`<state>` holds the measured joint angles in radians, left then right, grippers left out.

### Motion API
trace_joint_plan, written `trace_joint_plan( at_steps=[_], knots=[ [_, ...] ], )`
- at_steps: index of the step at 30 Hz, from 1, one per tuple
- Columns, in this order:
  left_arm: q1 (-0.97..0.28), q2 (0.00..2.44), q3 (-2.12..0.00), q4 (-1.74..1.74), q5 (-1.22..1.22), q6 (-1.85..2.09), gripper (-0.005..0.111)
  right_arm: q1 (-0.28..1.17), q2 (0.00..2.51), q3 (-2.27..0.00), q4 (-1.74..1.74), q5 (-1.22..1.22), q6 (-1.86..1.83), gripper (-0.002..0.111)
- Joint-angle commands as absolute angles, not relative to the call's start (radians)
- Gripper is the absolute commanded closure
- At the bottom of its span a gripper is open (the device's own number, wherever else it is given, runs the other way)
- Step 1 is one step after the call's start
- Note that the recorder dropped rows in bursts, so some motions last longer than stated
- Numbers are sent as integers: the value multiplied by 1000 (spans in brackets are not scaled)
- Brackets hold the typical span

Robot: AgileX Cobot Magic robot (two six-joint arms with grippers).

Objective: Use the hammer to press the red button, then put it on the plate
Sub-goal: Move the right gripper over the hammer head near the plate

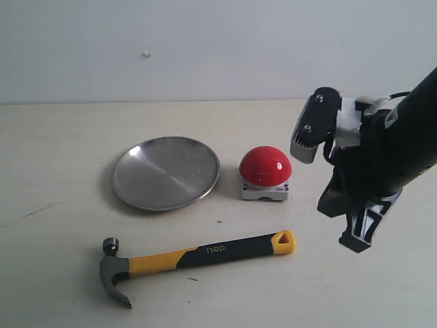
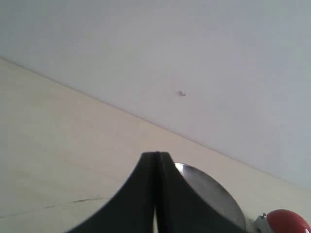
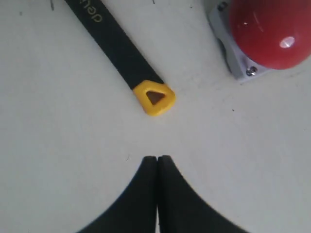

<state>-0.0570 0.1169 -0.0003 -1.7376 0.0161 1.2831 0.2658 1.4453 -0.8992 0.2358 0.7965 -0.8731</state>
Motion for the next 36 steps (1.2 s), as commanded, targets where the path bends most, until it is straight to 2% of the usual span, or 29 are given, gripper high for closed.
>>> trace_joint_plan(
  at_steps=[1,11,16,21,28,32,34,36],
  knots=[
    [-63,114,0,-1744,19,1285,107,329,1514,-907,192,790,-962,108],
    [-63,114,0,-1744,19,1285,107,444,1646,-944,97,678,-1001,108],
    [-63,114,0,-1744,19,1285,107,500,1709,-1036,102,736,-1001,108],
    [-63,114,0,-1744,19,1285,107,535,1815,-1195,131,937,-1001,108],
    [-63,114,0,-1744,19,1285,107,544,1902,-1398,197,981,-956,108],
    [-63,114,0,-1744,19,1285,107,547,1898,-1464,272,927,-922,108],
    [-63,114,0,-1744,19,1285,107,569,1901,-1472,241,933,-919,108],
    [-63,114,0,-1744,19,1285,107,618,1923,-1480,119,943,-912,102]
  ],
)
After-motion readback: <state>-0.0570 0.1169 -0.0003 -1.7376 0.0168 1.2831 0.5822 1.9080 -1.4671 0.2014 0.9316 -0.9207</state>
